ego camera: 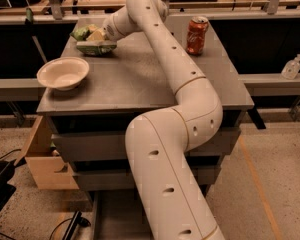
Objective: Place green jalapeno chip bag into bottom drawer
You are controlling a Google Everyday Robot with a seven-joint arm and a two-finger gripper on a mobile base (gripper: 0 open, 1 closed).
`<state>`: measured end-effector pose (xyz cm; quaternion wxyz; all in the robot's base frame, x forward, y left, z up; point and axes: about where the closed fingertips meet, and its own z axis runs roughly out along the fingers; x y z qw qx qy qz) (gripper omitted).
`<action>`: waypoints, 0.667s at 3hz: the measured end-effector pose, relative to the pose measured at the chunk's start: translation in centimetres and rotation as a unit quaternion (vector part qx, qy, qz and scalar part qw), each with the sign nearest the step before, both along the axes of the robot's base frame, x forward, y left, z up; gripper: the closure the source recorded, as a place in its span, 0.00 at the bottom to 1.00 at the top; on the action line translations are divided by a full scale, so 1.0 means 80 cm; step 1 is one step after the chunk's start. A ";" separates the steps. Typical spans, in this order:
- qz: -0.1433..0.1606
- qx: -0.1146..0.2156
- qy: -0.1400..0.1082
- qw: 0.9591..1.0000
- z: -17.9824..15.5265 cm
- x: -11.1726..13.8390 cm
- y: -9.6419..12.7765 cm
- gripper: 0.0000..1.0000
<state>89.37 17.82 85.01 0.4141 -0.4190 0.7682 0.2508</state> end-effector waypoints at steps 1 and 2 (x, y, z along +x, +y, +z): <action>0.000 0.000 0.000 1.000 0.000 0.000 0.000 0.44; 0.000 0.000 0.000 1.000 0.000 0.000 0.000 0.20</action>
Offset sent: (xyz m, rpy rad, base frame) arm 0.0003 0.0018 -0.0006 -0.0067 0.0058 0.0033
